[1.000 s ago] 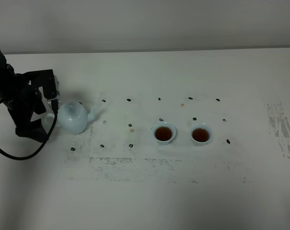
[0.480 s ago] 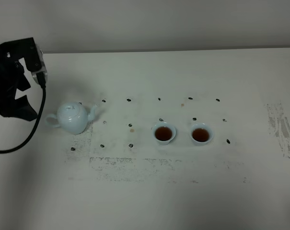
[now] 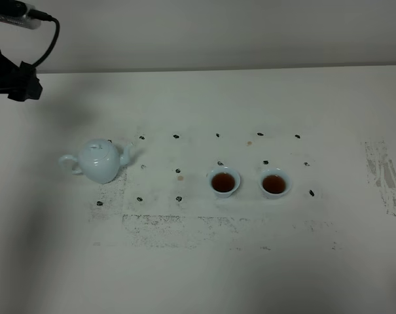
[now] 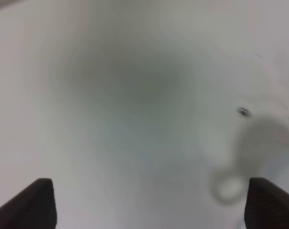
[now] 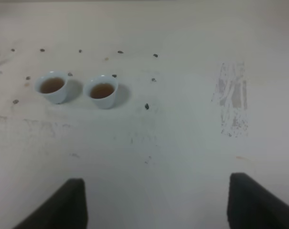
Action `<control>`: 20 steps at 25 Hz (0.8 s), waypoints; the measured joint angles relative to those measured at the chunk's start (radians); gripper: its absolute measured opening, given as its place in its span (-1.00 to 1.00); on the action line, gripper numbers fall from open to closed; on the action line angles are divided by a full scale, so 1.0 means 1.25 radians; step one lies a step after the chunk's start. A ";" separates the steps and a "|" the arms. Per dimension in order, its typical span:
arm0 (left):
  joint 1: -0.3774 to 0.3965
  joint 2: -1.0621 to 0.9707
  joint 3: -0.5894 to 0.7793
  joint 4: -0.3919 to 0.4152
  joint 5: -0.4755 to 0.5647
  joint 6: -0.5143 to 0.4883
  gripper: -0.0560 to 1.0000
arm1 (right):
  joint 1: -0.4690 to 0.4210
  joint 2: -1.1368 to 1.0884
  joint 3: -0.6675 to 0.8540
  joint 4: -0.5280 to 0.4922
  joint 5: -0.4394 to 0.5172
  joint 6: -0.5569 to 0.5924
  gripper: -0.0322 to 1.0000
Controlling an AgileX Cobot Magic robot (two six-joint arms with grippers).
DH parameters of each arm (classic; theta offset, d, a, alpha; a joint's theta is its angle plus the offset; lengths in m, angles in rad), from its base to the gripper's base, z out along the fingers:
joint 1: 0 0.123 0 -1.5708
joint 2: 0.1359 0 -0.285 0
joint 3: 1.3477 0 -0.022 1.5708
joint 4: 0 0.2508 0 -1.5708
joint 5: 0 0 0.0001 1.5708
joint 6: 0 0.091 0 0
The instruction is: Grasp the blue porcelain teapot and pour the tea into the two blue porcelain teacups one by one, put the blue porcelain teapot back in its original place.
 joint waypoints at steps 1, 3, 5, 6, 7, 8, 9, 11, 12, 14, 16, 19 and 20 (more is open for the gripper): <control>0.003 0.000 0.000 0.012 -0.011 -0.016 -0.75 | 0.000 0.000 0.000 0.000 0.000 0.000 0.21; 0.016 0.000 0.000 0.015 -0.033 -0.054 -0.75 | 0.000 0.000 0.000 0.000 0.000 0.000 0.21; 0.033 0.000 0.000 0.015 -0.053 -0.089 -0.75 | 0.000 0.000 0.000 0.000 0.000 0.000 0.21; 0.042 0.000 0.000 0.016 -0.059 -0.101 -0.75 | 0.000 0.000 0.000 0.000 0.000 0.000 0.21; 0.055 0.000 0.000 0.016 -0.063 -0.111 -0.75 | 0.000 0.000 0.000 0.000 0.000 0.000 0.21; 0.070 0.000 0.000 0.015 -0.063 -0.122 -0.75 | 0.000 0.000 0.000 0.000 0.000 0.000 0.21; 0.087 0.000 0.000 0.015 -0.061 -0.132 -0.75 | 0.000 0.000 0.000 0.000 0.000 0.000 0.21; 0.120 -0.004 0.000 0.015 -0.038 -0.146 -0.75 | 0.000 0.000 0.000 0.000 0.000 0.000 0.21; 0.135 -0.010 0.000 0.013 -0.023 -0.152 -0.75 | 0.000 0.000 0.000 0.000 0.000 0.000 0.21; 0.177 -0.033 0.000 -0.001 0.025 -0.161 -0.75 | 0.000 0.000 0.000 0.000 0.000 0.000 0.21; 0.212 -0.070 0.000 -0.028 0.082 -0.162 -0.75 | 0.000 0.000 0.000 0.000 0.000 0.000 0.21; 0.230 -0.135 0.000 -0.054 0.182 -0.128 -0.75 | 0.000 0.000 0.000 0.000 0.000 0.000 0.21; 0.231 -0.166 0.000 -0.059 0.210 -0.114 -0.75 | 0.000 0.000 0.000 0.000 0.000 0.000 0.21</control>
